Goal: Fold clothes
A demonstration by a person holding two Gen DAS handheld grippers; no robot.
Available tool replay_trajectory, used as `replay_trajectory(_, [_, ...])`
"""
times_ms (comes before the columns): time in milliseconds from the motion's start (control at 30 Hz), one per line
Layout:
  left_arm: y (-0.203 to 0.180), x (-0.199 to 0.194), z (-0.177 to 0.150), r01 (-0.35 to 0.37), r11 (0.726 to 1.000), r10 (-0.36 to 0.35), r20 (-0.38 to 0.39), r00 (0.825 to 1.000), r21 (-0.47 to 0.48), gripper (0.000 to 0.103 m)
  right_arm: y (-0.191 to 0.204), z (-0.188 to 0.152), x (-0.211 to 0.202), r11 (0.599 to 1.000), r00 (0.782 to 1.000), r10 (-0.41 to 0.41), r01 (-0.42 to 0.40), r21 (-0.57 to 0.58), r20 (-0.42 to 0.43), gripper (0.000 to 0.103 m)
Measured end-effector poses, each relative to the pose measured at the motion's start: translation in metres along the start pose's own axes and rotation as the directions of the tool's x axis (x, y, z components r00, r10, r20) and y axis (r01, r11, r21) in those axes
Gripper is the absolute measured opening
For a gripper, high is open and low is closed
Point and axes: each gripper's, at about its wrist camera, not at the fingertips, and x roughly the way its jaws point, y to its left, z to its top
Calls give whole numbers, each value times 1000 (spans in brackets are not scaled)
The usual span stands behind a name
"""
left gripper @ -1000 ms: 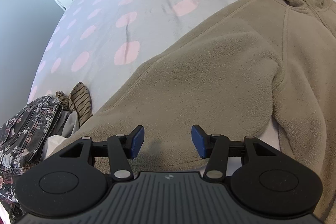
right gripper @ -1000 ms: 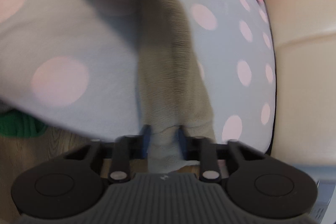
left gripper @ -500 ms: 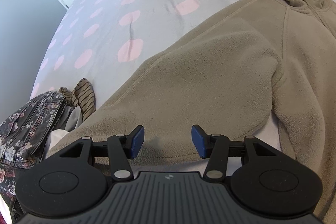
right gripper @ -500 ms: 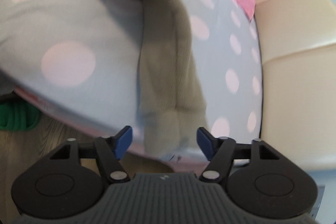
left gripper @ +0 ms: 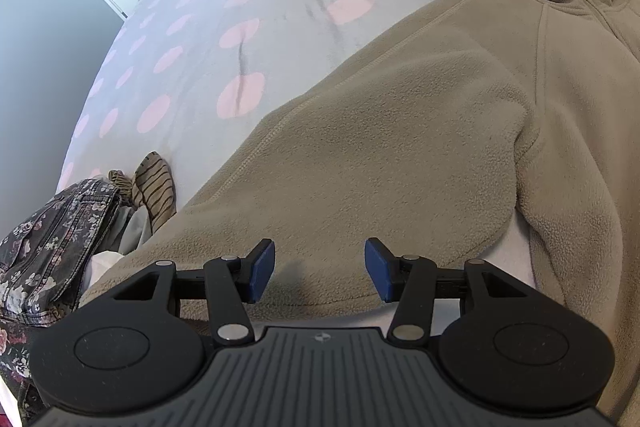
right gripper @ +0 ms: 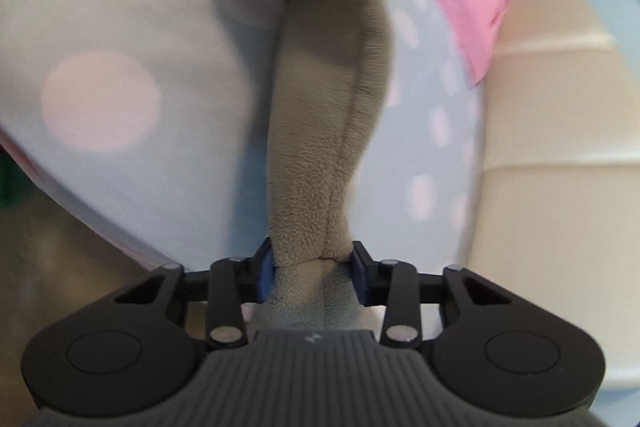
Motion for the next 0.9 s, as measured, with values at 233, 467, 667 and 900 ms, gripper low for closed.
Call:
replay_trajectory(233, [0,-4,1,6,1000,-6,8,1000,-4,48,26,-42,4,889,971,-235,233,-394,43,37])
replay_trajectory(467, [3,-6,-3,-10,1000,10,1,1000,-18,48,71,-52,36,806,975,-222,201,-557,31,37])
replay_trajectory(667, [5,-3,-2,-15,999,15,-9,1000,-29,48,104,-61,34,832,999,-45,30,-555,-12,51])
replay_trajectory(900, [7,-4,-2,-4,999,4,-7,1000,-32,48,75,-80,25,939,989,-4,-46,-342,-145,58])
